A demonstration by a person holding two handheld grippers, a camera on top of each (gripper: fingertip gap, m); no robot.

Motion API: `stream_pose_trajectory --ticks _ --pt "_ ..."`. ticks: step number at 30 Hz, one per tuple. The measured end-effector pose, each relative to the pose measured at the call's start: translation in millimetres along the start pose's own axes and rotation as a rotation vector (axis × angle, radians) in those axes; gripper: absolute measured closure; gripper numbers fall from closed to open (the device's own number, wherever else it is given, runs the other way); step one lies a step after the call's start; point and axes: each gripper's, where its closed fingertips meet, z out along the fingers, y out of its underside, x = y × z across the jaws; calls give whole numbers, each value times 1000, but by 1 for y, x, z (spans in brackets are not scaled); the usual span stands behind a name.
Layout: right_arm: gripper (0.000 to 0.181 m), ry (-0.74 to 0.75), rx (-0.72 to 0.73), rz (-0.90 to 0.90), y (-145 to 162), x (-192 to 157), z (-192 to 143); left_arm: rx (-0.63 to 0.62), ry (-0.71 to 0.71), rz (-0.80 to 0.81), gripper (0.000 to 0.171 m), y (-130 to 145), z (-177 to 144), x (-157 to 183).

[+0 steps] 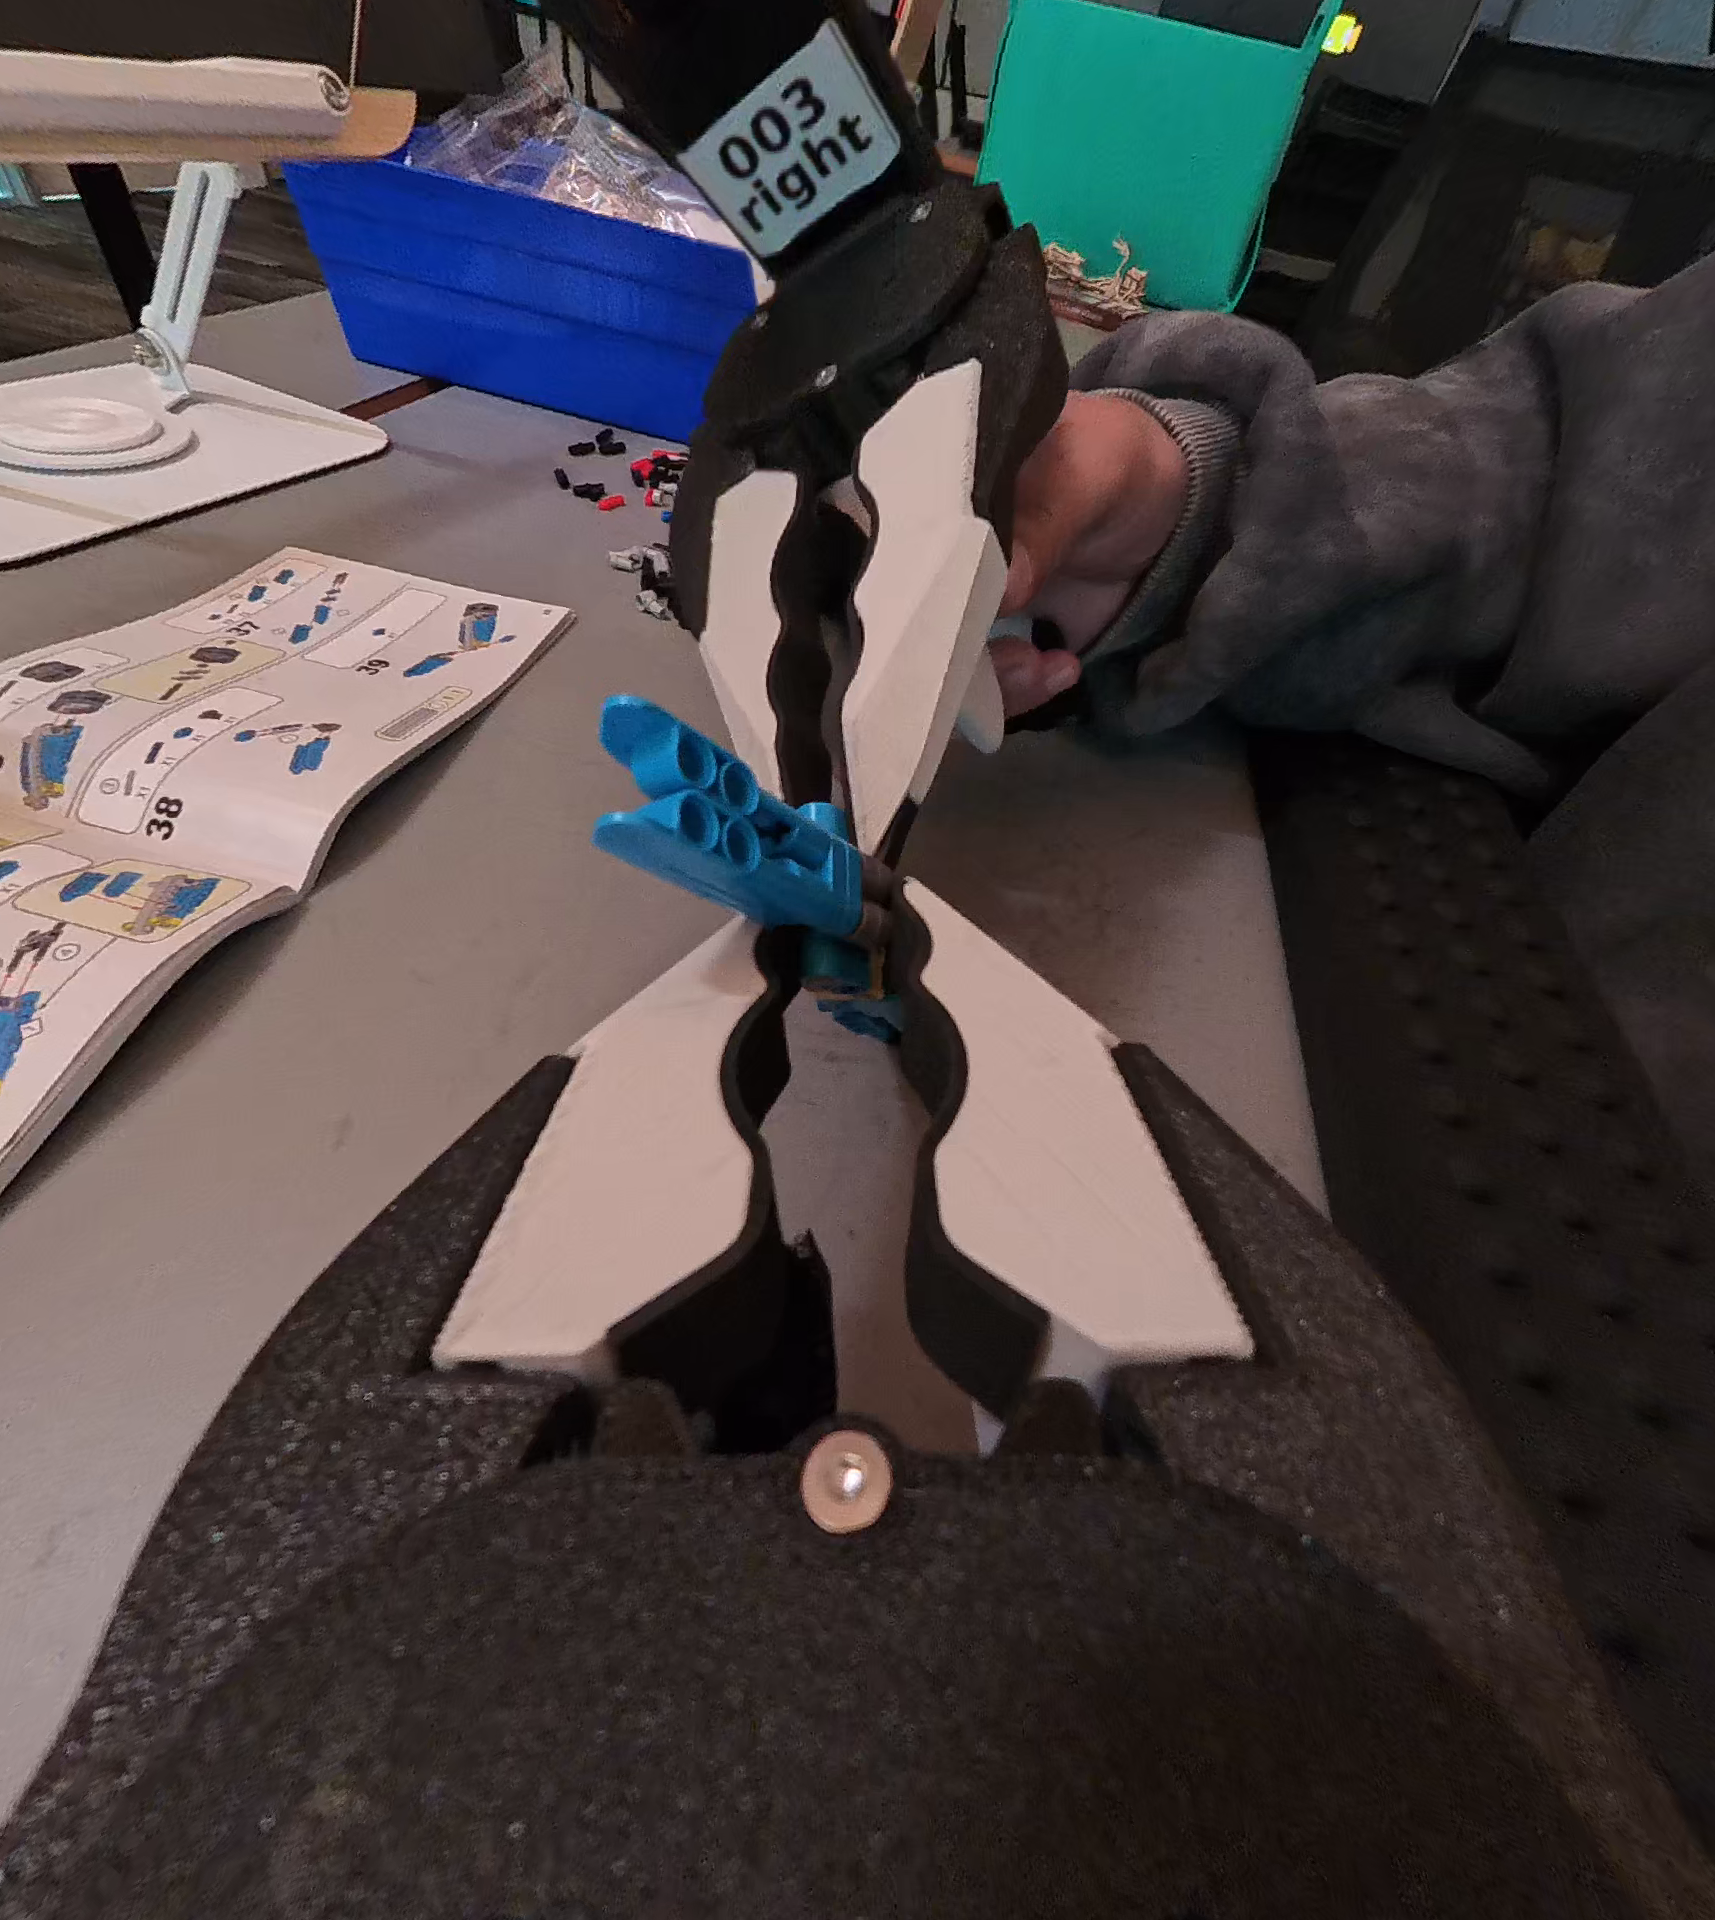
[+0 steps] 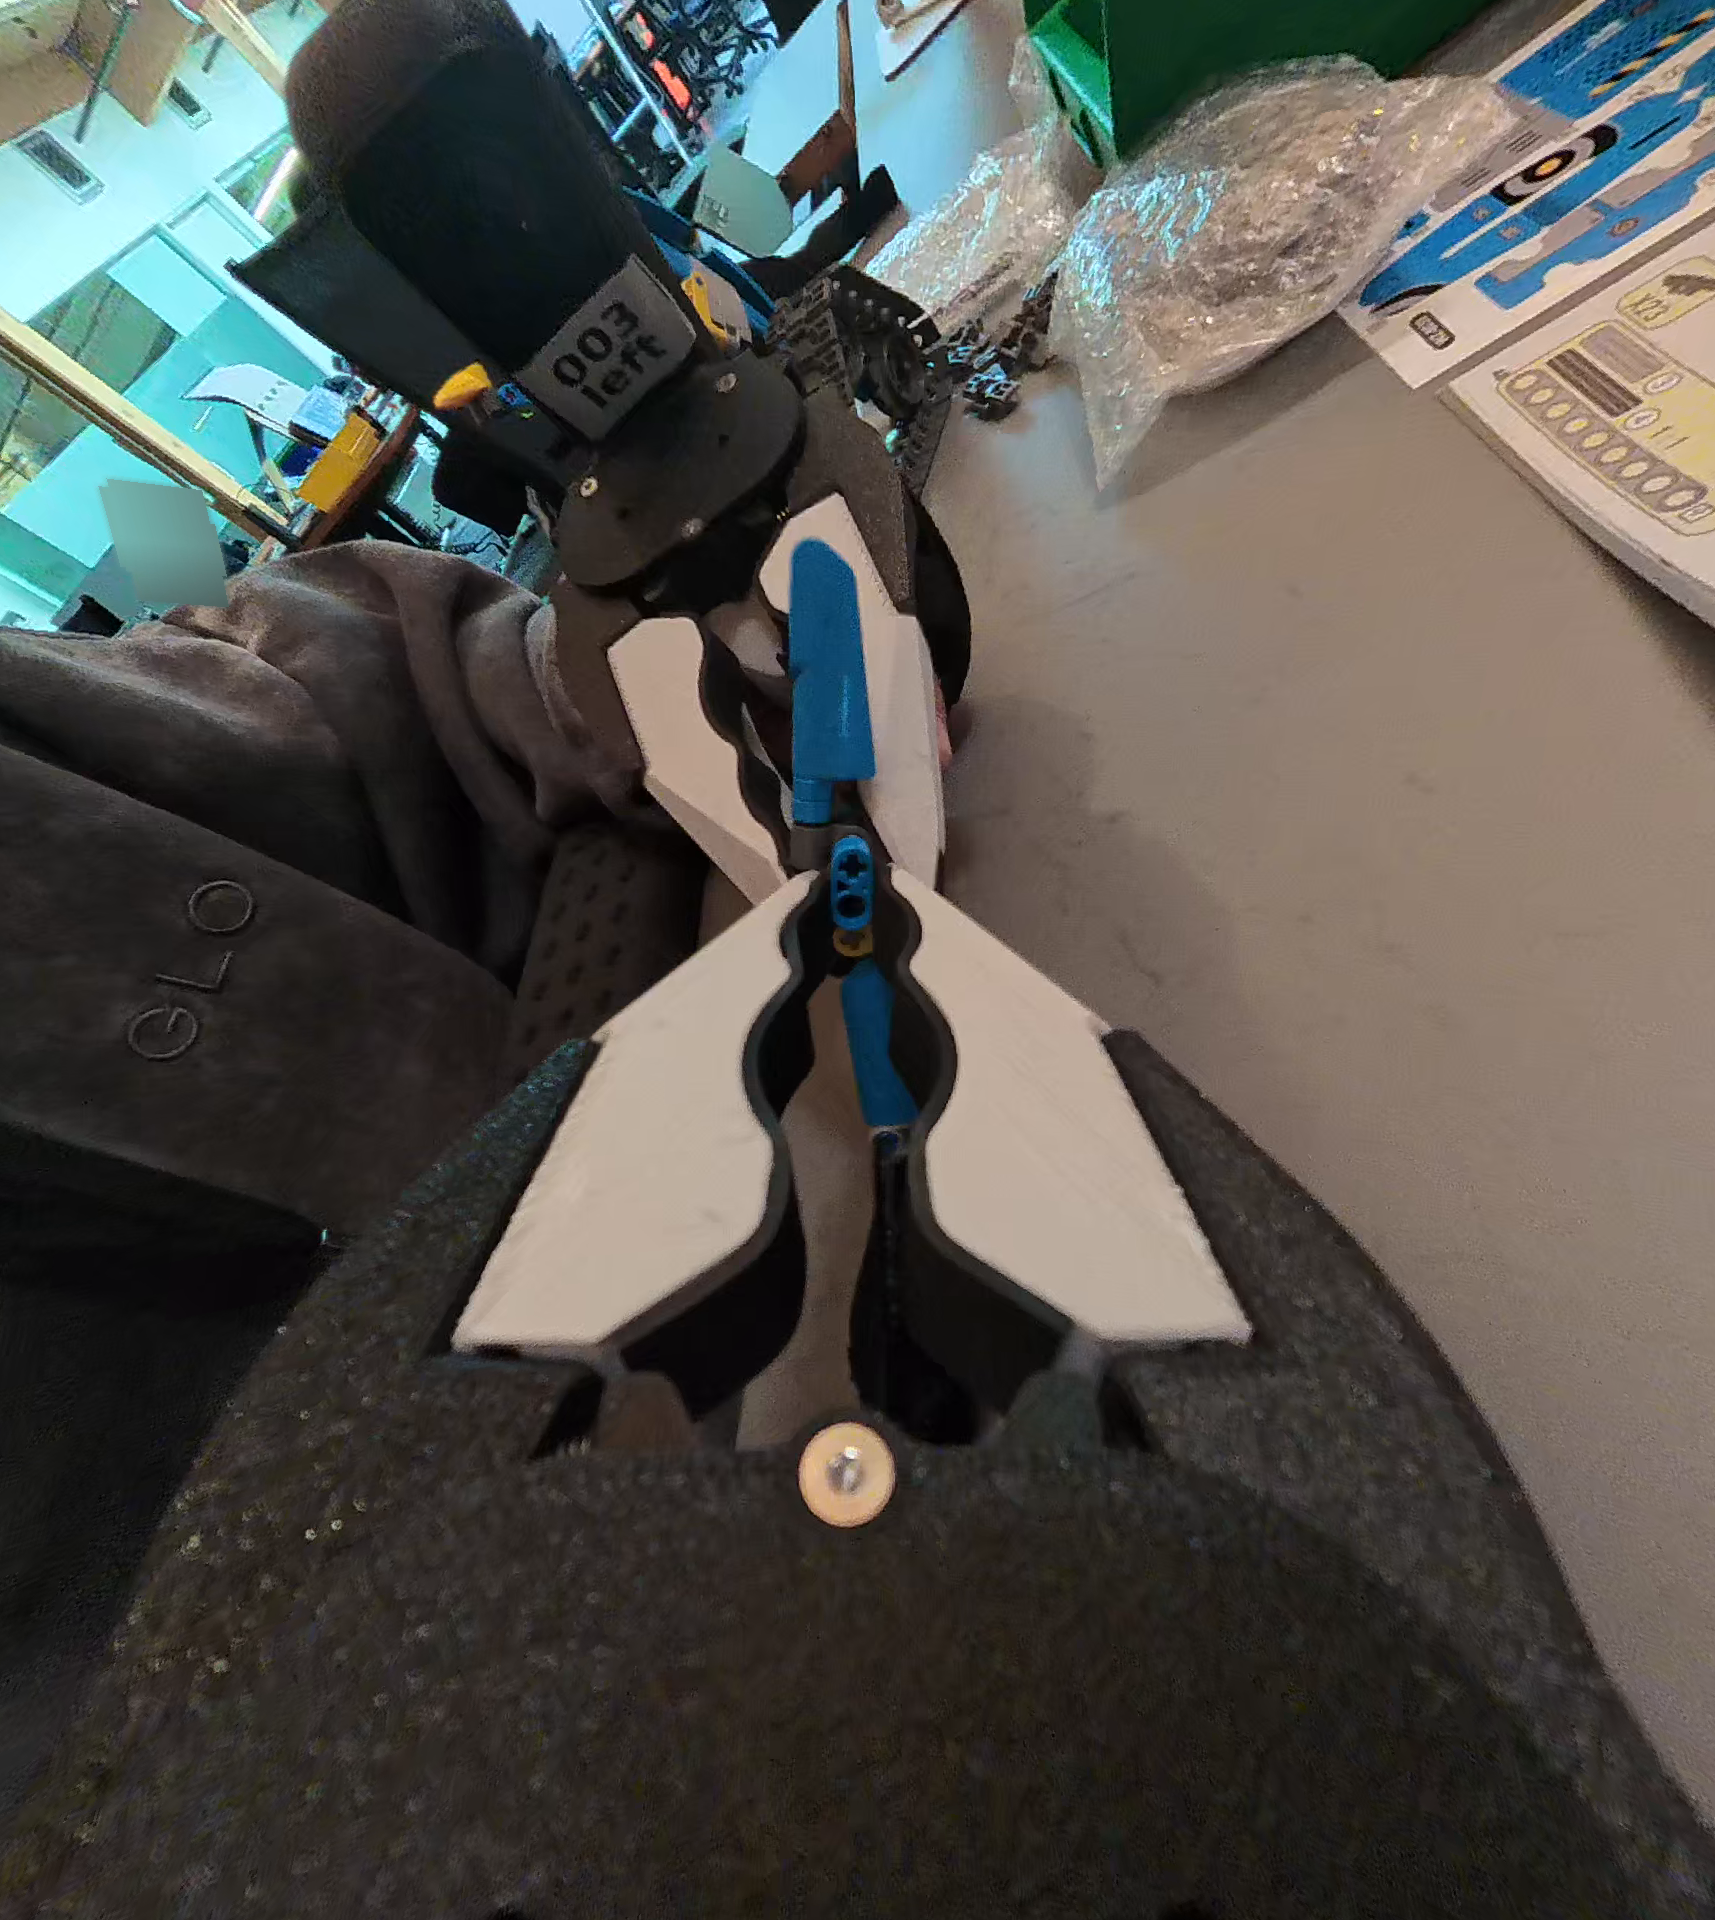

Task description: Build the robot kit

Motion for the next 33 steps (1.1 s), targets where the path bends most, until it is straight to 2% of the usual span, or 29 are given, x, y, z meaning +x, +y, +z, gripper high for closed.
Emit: stream_pose_trajectory --ticks 5,8,10,15,17,19,21,23,26,29,31,33 --pt "174 -84 20 69 0 -1 -1 7 22 -29 158 0 1 0" --pt "173 -44 16 14 -2 1 -2 8 36 -52 157 0 1 -1" --pt "165 -21 15 -23 -2 1 -6 8 37 -63 157 0 1 -2" --pt "160 43 65 -87 -11 7 -19 15 17 -107 157 0 -1 -10" --pt "143 147 15 -227 -5 12 -16 35 -16 -164 157 -2 -3 -20" --pt "129 354 3 -471 -7 22 -13 87 -61 -283 157 -5 -8 -36" --pt "124 576 45 -659 -20 23 -10 160 -72 -441 157 -8 -13 -49" --pt "116 719 71 -763 -27 20 -1 230 -79 -540 157 -13 -18 -58" --pt "114 916 42 -860 -35 29 7 302 -57 -609 157 -21 -20 -60" --pt "124 986 32 -885 -43 36 11 291 -60 -591 157 -22 -13 -54" --pt "124 990 -29 -842 -38 49 15 288 -90 -557 157 -23 -13 -55" --pt "127 987 -31 -841 -37 53 16 276 -86 -563 157 -20 -11 -54"
